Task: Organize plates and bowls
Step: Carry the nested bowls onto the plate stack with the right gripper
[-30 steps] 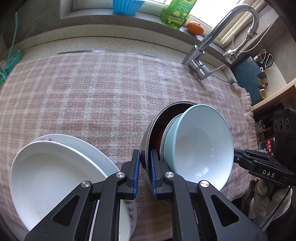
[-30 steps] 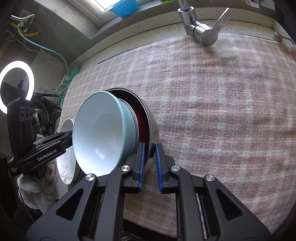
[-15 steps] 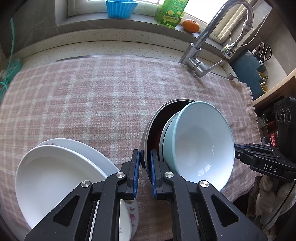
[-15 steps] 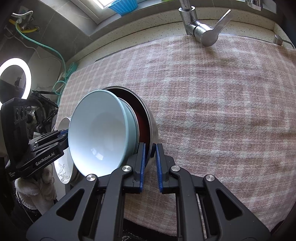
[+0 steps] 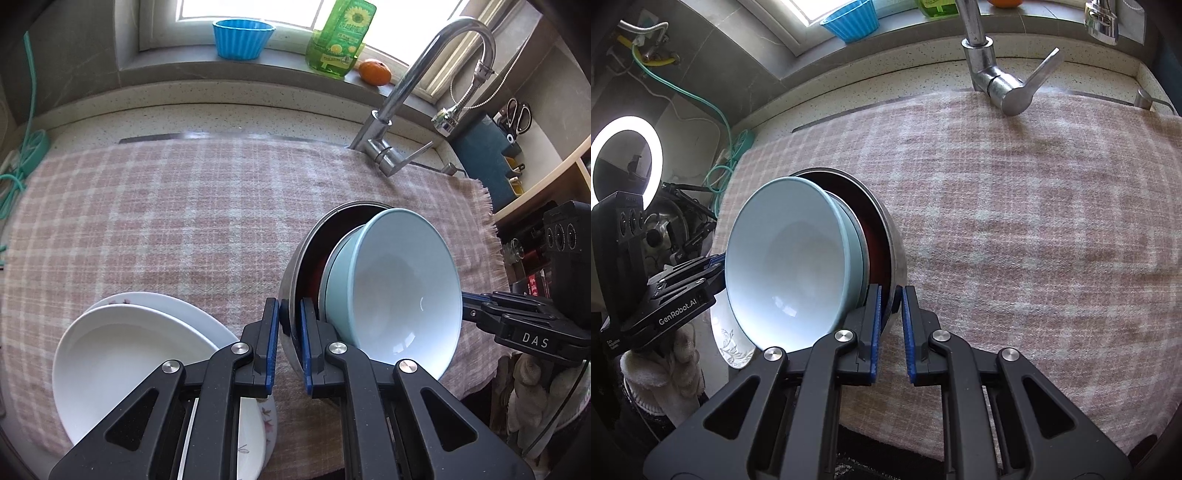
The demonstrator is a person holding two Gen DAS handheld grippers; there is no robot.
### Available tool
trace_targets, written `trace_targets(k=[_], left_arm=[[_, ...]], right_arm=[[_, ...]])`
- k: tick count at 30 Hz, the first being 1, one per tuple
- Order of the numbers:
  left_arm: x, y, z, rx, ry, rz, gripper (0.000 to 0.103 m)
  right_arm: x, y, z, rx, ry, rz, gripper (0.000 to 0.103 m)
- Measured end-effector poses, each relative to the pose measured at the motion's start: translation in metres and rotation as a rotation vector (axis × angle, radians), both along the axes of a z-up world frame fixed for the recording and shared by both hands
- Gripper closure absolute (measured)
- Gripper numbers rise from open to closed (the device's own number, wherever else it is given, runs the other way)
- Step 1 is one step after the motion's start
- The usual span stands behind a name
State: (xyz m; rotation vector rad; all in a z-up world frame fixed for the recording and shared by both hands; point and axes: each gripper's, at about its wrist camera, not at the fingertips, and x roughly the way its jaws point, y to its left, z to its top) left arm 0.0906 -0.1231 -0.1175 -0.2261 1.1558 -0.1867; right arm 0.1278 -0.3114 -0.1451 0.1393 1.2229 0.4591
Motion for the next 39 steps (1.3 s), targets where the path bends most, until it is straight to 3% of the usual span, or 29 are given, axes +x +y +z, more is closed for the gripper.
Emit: trace_targets(k=[8, 14, 25, 39], left_arm=[[-0.014, 0.033, 0.027, -0.016, -0.039, 0.043, 0.095], [-0.032, 0.068, 0.038, -0.017, -0.05, 0.046, 0.095], [-0.063, 0.128, 0.034, -0.02, -0.03, 0.057, 0.096], [-0.077, 0.149, 0.012, -0.032, 0.018, 0.018, 0.095]], right_arm=[[-0.015, 0.041, 0.034, 0.002, -0.054, 0.046, 0.091], [-0.033, 0.083, 0.042, 0.009, -0.066, 0.054, 0.091], [-0.065, 0.147, 0.024, 0.007, -0.042, 0.055, 0.091], [-0.08, 0.168, -0.004, -0.023, 0.007, 0.019, 0.091]])
